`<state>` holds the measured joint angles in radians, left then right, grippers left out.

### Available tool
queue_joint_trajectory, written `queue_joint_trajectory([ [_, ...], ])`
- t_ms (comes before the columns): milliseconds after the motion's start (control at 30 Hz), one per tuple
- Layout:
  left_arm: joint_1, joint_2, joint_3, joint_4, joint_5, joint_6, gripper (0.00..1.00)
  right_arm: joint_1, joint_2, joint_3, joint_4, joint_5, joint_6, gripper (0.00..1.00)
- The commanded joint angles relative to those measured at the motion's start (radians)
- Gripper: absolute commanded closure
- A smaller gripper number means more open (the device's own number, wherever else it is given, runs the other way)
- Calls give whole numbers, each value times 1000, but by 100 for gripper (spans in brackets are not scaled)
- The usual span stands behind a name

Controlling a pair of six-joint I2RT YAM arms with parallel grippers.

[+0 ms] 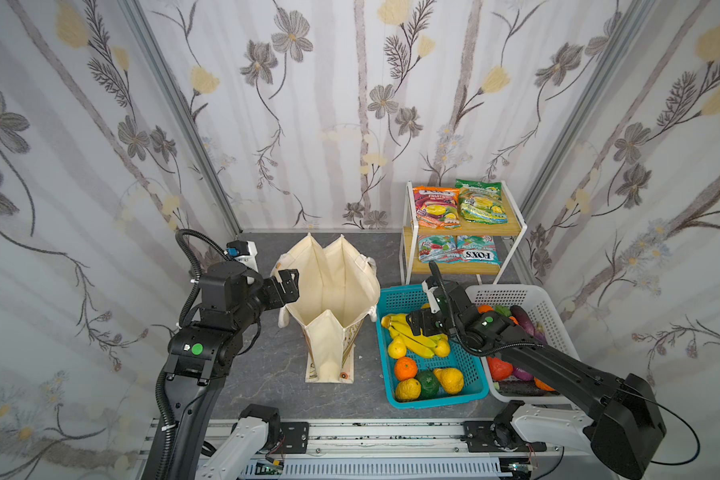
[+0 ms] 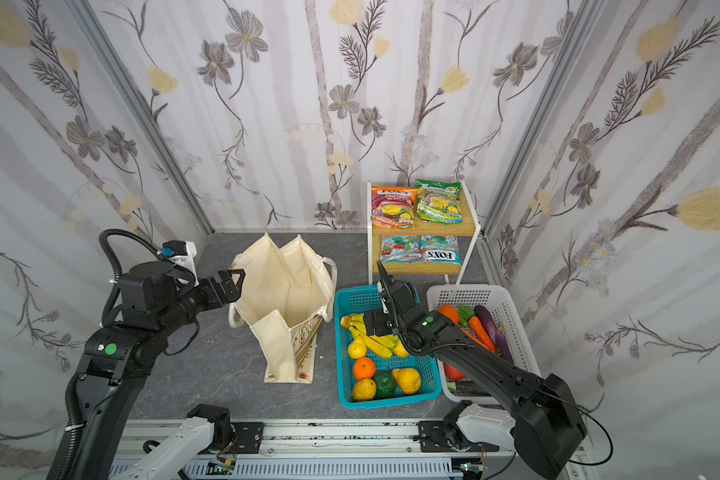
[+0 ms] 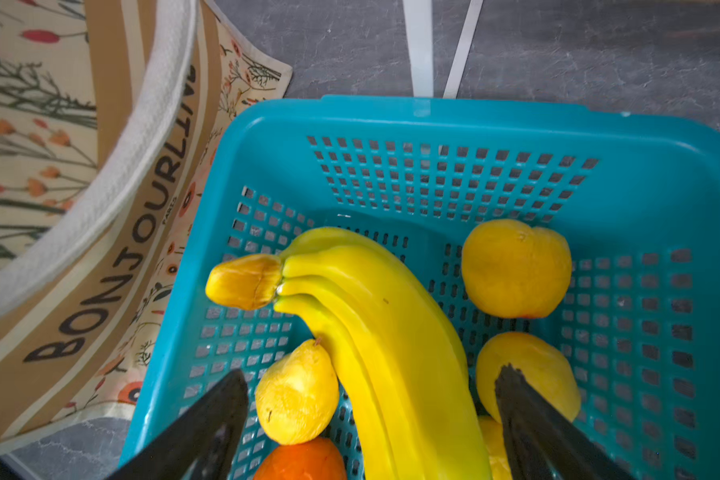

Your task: Place the food into the grocery bag and tie it

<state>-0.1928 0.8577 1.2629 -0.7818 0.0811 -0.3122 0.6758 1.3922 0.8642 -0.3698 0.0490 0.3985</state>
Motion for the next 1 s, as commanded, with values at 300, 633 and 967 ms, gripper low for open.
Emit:
queue_joint_trajectory([
  [300,-1,10,-60,110,-30,47,0,-97,119,7,-9,-99,-73,15],
  [633,0,-20,-123,155,-90,55,0,-138,154,-37,50,-240,-96,26],
  [967,0,-32,-146,170,-94,45,0,-167,197,-34,69,-294,-110,36],
])
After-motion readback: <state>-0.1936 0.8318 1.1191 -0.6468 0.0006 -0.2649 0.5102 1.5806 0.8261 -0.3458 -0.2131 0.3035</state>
